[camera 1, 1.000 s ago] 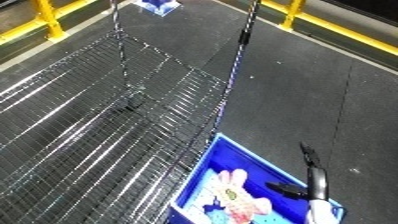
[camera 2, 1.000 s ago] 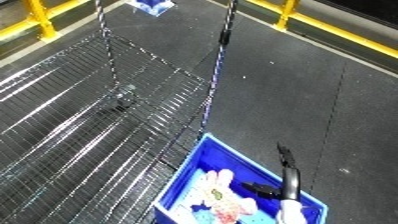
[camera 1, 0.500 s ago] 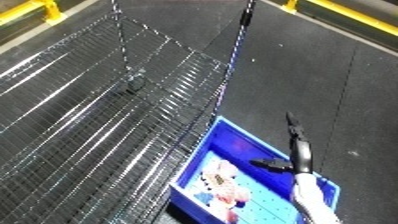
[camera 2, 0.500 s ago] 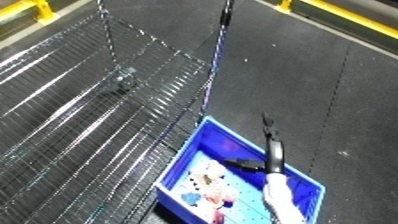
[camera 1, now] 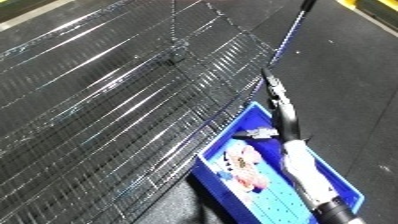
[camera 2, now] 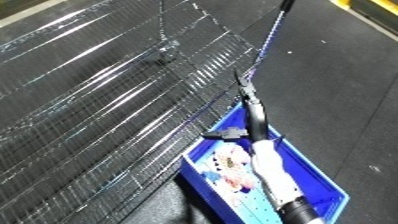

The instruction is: Pick up the object and place it into the box

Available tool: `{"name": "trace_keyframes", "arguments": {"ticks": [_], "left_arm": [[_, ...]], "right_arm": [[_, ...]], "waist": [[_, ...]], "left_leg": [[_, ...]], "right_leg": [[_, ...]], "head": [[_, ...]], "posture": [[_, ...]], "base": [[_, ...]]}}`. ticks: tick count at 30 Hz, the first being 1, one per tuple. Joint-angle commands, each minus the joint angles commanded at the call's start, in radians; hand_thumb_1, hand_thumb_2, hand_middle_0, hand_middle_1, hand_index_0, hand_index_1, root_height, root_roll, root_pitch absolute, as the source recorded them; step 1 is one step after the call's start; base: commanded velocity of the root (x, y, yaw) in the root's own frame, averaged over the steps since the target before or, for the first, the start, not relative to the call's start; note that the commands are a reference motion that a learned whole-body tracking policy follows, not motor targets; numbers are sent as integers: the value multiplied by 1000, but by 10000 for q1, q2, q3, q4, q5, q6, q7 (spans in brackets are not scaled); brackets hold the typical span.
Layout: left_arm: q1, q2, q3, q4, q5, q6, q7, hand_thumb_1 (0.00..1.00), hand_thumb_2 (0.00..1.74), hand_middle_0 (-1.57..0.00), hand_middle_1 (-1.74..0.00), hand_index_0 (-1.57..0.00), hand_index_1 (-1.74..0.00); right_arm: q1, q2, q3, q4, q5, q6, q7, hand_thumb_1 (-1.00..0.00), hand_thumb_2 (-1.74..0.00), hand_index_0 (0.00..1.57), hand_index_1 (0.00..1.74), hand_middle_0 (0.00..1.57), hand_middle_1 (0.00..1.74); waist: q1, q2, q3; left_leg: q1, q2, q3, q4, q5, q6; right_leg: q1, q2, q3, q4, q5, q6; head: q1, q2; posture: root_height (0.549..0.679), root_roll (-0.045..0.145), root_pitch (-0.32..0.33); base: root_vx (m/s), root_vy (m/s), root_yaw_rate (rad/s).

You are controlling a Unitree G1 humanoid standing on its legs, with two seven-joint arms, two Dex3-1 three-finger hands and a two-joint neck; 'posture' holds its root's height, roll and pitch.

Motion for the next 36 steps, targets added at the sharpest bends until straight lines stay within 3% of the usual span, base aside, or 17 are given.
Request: {"name": "trace_keyframes", "arguments": {"ticks": [9, 17, 27, 36], "left_arm": [[142, -38, -9, -118, 31, 159, -29, 1000, 1740, -1570, -1740, -1570, -1740], [140, -62, 198, -229, 76, 114, 150, 1000, 1740, -1570, -1740, -1570, -1740], [-111, -65, 371, -400, 173, 1, 451, 1000, 1740, -1570, -1740, -1570, -1740], [-362, -53, 321, -450, 271, -23, 563, 1000, 1740, -1570, -1740, -1570, -1740]], "right_arm": [[-484, 64, 1057, -374, -156, 223, 353, 0, 0, 0, 0, 0, 0], [-941, -10, 1885, -441, -220, 372, 642, 0, 0, 0, 0, 0, 0], [-1390, 42, 2782, -440, -196, 472, 911, 0, 0, 0, 0, 0, 0], [-1831, -166, 3306, -429, -489, 563, 1005, 0, 0, 0, 0, 0, 0]], "waist": [[562, -198, 171], [1035, -295, 324], [1464, -365, 389], [1699, -435, 446]], "left_leg": [[-215, -73, -326, -57, 185, -6], [-388, -165, -560, -108, 298, 5], [-491, -274, -763, -91, 252, 44], [-485, -306, -857, -90, 177, 78]], "right_leg": [[-62, 10, -136, 161, -53, 11], [-151, -34, -287, 274, -41, 22], [-201, -137, -435, 440, -118, 52], [-295, -188, -476, 565, -179, 84]], "head": [[-2520, 80], [-3979, 297], [-5755, 745], [-6314, 1068]], "posture": [[635, 59, -220], [633, 53, -219], [633, 50, -213], [632, 50, -204]], "base": [[-9, 4, 132], [0, 5, 101], [19, 11, 77], [26, 4, 21]]}}
